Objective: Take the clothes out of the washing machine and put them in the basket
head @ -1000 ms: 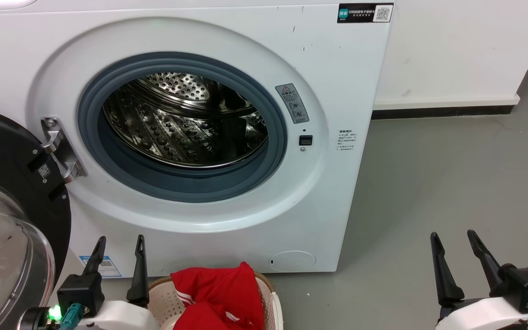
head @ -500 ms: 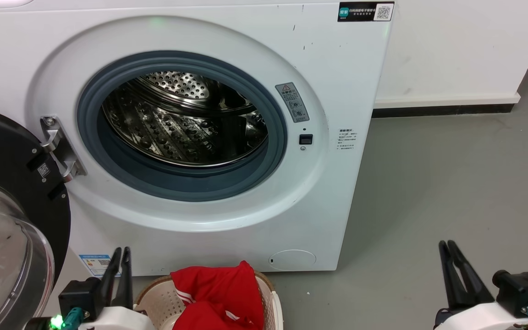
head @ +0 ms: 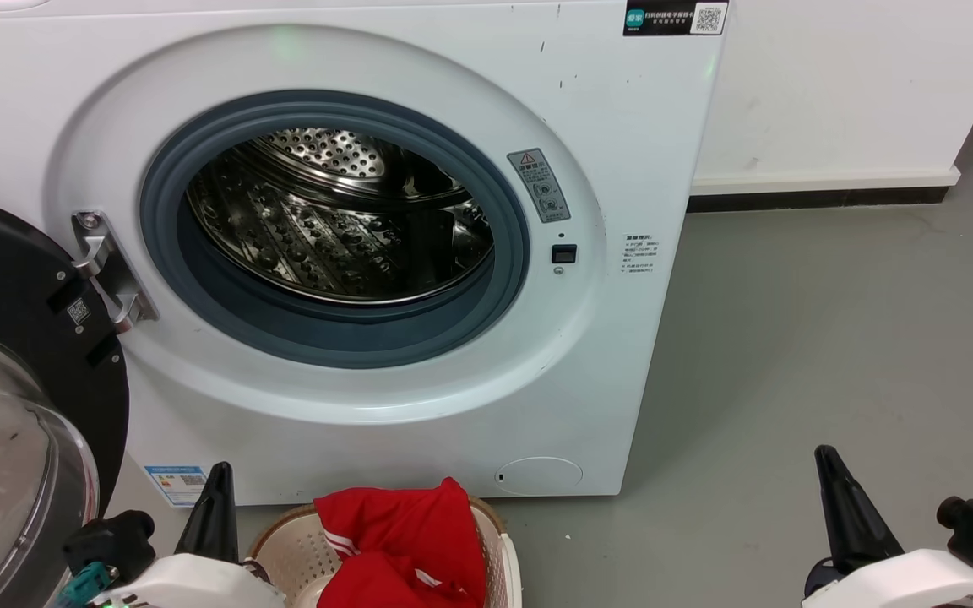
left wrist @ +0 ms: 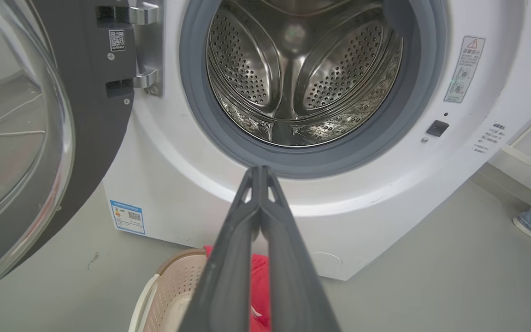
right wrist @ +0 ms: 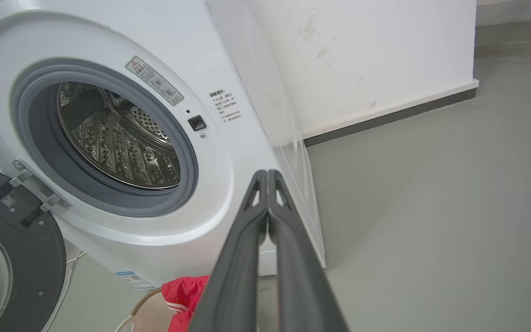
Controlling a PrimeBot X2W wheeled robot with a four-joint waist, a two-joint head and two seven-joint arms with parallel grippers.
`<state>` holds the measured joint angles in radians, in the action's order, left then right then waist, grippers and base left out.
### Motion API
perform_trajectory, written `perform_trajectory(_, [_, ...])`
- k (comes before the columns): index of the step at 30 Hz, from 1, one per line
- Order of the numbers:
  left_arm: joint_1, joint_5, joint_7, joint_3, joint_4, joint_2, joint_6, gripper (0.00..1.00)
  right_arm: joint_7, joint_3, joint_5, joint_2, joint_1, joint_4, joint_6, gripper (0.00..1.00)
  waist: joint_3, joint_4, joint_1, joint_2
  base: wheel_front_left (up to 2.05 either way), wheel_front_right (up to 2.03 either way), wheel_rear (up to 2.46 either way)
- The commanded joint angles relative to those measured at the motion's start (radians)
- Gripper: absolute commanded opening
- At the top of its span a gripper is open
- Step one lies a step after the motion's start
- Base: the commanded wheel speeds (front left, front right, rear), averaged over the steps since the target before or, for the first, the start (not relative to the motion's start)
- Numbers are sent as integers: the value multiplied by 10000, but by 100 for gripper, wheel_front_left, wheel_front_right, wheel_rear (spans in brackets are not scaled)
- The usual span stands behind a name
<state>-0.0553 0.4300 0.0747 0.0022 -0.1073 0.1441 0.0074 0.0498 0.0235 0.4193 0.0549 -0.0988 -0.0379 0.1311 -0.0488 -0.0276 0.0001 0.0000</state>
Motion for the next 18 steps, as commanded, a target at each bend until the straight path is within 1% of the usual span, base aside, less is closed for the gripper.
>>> perform_trajectory(1, [357, 529, -64, 85, 73, -15, -94, 0, -72, 22, 583, 90, 397, 43, -1, 0, 10, 6, -1, 0, 0, 0, 0])
perform_trajectory(10, [502, 1841, -262, 196, -77, -116, -249, 0, -195, 51, 1961, 132, 609, -193, -1, 0, 47, 25, -1, 0, 0, 0, 0])
perform_trajectory(11, [565, 2305, -337, 239, -133, -151, -299, 0, -240, 63, 2445, 145, 670, -279, -1, 0, 62, 33, -1, 0, 0, 0, 0])
perform_trajectory(18, [684, 3328, -503, 328, -266, -238, -420, 0, -342, 98, 3513, 169, 824, -463, -1, 0, 95, 51, -1, 0, 0, 0, 0])
